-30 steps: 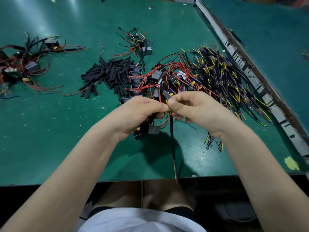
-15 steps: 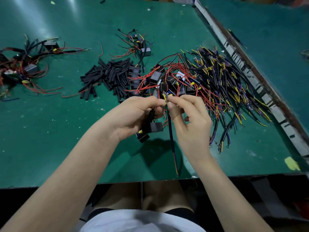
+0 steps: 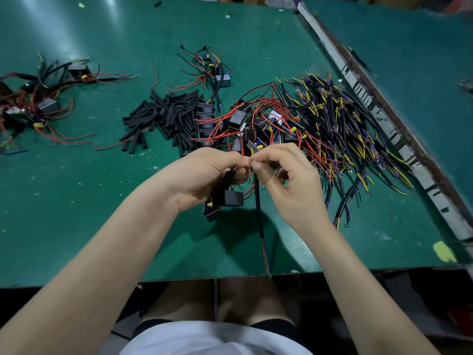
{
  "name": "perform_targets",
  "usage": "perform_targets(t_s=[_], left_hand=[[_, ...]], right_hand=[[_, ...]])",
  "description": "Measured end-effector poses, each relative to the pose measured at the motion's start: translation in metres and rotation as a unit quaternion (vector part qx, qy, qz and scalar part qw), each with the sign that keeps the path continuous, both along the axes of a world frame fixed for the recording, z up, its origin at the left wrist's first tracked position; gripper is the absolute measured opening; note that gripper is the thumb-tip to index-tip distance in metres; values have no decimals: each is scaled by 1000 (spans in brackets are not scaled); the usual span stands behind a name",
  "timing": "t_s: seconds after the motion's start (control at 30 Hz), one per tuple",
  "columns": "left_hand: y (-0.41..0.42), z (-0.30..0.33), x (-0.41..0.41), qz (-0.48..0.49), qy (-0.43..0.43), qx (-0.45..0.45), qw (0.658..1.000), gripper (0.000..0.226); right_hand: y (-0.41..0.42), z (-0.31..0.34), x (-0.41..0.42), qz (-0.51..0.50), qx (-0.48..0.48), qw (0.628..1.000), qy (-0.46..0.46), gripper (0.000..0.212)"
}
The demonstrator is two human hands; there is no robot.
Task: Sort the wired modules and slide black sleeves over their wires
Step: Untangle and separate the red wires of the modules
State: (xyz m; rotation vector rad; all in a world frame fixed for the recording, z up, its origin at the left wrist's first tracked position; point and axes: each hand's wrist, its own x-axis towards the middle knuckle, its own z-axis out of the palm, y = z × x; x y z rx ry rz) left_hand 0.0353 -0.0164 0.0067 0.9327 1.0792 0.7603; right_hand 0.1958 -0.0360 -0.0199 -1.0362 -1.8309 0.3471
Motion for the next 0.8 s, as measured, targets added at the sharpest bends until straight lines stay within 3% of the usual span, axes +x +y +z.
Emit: perform_targets(t_s=[0.2,0.27,0.37,0.47,0.53,0.63,0.7,0.8], left_hand=[[-2,3,-4,-20,16,-30,999,18],[-2,4,-2,-20,21,-14,999,15],[-2,4,-1,-13,38,19,999,9],[-4,5,0,-13,154,95,983,15],[-6,6,2,-20,273,174,946,20],[-10,8,10,-31,486,292,823,26],[-13,7,12,-17,544,358,759,19],[-16,1,8,-39,551,403,730,19]], right_hand=[[2,-1,4,-33,92,989,-111,18],[2,2,3,-19,49,996,-73,13],[-4,5,-2,-23,-98,994,51,7],[-7,-1,-7,-38,-214,963,161,17],[-10,-7,-10,-57,-233,957,165,17],[-11,-11,-11,-83,-198,973,82,13],[-10,-9,-8,-82,-157,984,-25,9],[-5,-3,-1,-54,-153,977,-138,11]])
